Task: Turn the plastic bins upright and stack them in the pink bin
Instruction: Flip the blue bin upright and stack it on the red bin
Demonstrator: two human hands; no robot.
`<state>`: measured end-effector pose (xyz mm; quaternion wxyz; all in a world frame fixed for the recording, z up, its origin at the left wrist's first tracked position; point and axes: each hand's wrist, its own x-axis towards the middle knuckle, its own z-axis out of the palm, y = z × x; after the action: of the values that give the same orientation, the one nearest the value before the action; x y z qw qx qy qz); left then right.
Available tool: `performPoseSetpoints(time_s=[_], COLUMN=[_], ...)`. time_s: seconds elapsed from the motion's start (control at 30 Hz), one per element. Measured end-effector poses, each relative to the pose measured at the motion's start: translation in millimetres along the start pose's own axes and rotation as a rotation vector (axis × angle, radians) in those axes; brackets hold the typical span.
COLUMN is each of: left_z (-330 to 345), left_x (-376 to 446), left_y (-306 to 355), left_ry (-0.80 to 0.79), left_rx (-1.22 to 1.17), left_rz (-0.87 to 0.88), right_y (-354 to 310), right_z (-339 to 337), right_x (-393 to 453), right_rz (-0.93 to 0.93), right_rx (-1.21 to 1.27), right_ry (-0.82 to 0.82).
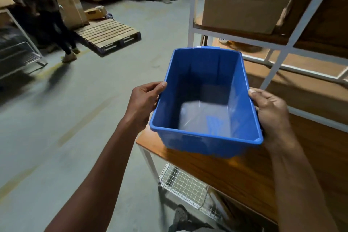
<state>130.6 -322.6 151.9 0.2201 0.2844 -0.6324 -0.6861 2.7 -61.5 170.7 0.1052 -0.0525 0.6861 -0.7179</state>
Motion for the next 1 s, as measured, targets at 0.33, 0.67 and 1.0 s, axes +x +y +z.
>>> performPoseSetpoints(time_s=[0.33, 0.67, 1.0], left_z=[-11.9, 6.8, 4.2], left_x=[86.7, 172.7, 215.3], left_y=[6.0, 11.2, -0.3], left_ry=[-0.13, -0.322, -0.414], left_rx=[-0.051, 0.004, 0.055], left_rz=[-0.039, -0.064, -0.043], right_y=[11.7, 23.6, 34.7], right_z=[37.6, 56.1, 80.5], right_x=[62.9, 91.8, 100.0], right_rz=[-0.029, 0.0, 0.0], right_rx=[-0.041, 0.024, -0.022], right_ry=[0.034, 0.255, 0.34])
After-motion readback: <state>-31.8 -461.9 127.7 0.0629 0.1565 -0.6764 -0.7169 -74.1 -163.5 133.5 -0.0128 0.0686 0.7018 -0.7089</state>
